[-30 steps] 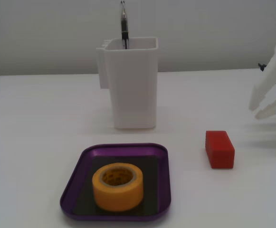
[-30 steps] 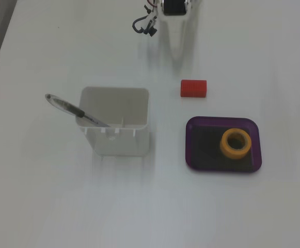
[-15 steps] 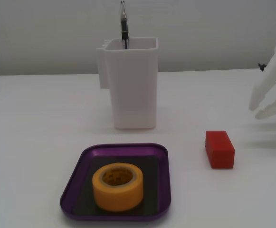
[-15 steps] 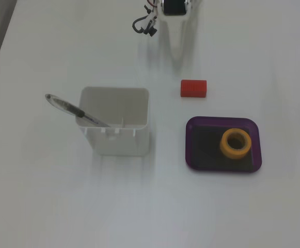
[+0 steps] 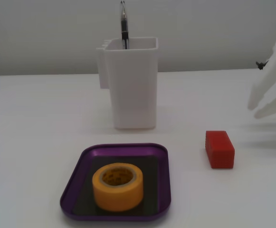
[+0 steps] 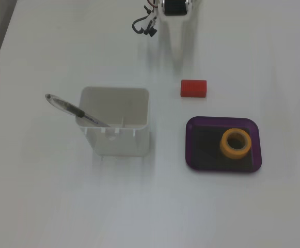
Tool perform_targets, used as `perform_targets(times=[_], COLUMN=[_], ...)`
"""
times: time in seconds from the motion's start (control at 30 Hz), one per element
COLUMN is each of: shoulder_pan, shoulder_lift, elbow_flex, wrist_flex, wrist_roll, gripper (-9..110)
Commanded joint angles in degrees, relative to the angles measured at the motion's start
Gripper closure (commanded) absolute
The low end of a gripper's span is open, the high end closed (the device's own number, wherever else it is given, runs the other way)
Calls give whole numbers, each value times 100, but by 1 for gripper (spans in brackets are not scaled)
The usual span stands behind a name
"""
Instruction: Pick up the red cube and place it in the box.
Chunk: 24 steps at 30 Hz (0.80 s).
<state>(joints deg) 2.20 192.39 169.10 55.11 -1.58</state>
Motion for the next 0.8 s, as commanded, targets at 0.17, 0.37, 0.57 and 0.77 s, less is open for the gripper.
perform_targets(times=[0.17, 0.37, 0.57, 0.77], shoulder_pan=[26, -44, -281, -1002], shoulder_lift=[-888, -3322, -6592, -9167], elbow_flex=[-853, -2804, -5309, -7629], wrist_flex=[-97, 0, 1020, 2180], wrist_roll=[-255, 18, 483, 1248], gripper=[91, 89, 80, 75])
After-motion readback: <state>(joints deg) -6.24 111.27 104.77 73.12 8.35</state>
